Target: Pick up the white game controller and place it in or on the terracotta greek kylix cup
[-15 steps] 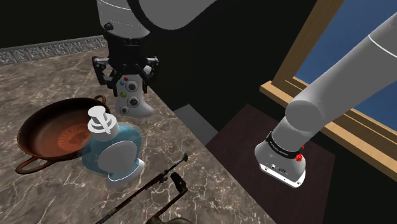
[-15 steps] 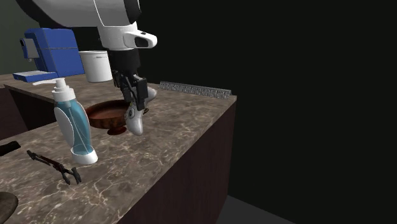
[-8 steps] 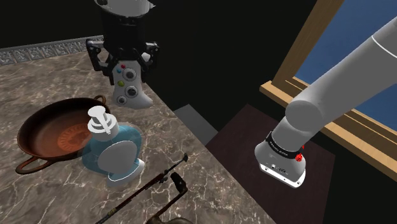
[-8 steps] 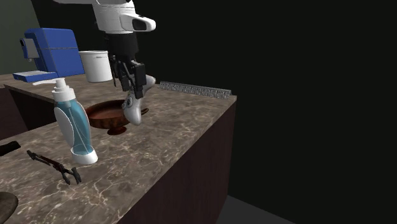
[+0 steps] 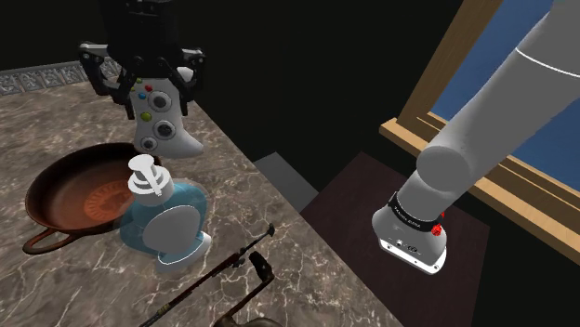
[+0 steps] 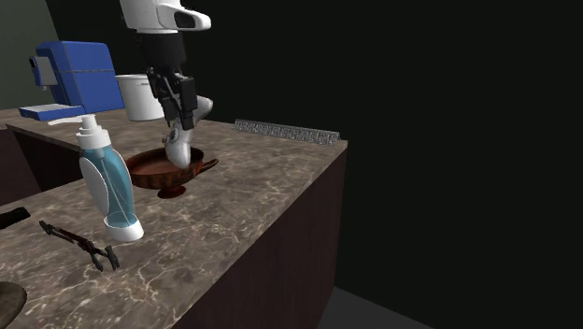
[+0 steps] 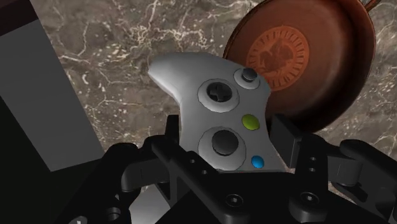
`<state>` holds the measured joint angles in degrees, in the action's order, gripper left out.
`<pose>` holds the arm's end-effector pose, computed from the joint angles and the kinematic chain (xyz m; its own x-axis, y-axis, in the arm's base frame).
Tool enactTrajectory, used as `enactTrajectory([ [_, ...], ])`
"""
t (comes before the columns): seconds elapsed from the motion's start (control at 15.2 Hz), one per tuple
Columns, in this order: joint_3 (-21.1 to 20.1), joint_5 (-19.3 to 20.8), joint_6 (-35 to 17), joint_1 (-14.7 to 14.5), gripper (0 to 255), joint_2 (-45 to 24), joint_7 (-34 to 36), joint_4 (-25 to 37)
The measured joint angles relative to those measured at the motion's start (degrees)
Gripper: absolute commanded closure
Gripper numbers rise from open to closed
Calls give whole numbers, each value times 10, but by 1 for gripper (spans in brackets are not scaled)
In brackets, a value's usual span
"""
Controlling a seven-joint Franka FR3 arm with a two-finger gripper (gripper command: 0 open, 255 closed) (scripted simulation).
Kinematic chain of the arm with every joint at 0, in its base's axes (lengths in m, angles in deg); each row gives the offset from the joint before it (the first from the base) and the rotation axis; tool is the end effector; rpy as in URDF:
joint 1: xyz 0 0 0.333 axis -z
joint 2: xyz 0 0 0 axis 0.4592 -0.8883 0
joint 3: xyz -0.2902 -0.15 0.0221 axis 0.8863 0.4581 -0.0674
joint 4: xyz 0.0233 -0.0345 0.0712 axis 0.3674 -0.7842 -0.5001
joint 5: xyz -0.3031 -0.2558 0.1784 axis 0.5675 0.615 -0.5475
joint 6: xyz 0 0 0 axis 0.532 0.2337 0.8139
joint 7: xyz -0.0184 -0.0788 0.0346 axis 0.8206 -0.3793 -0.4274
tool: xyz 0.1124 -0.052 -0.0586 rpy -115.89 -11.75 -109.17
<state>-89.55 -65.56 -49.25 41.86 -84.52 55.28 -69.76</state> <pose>0.4357 0.4381 0.5167 0.9169 -0.3886 0.0914 -0.3787 -0.9192 -0.1082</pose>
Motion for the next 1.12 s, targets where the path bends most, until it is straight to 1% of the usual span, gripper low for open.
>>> enactTrajectory([
  [0.07,-14,39,10,-10,255,-39,32,27],
  [0.13,-23,87,21,-30,255,-90,69,61],
  [0.2,-22,123,34,-53,255,-124,94,88],
  [0.26,-17,152,45,-78,255,-155,114,115],
  [0.33,-8,184,61,-112,255,-190,136,149],
  [0.4,6,218,78,-155,255,-231,158,191],
  [0.46,12,231,82,-172,255,-245,167,204],
  [0.53,16,239,83,-182,255,-255,172,210],
  [0.66,19,244,70,-184,255,-260,177,200],
  [1.12,24,253,20,-175,255,-264,188,149],
])
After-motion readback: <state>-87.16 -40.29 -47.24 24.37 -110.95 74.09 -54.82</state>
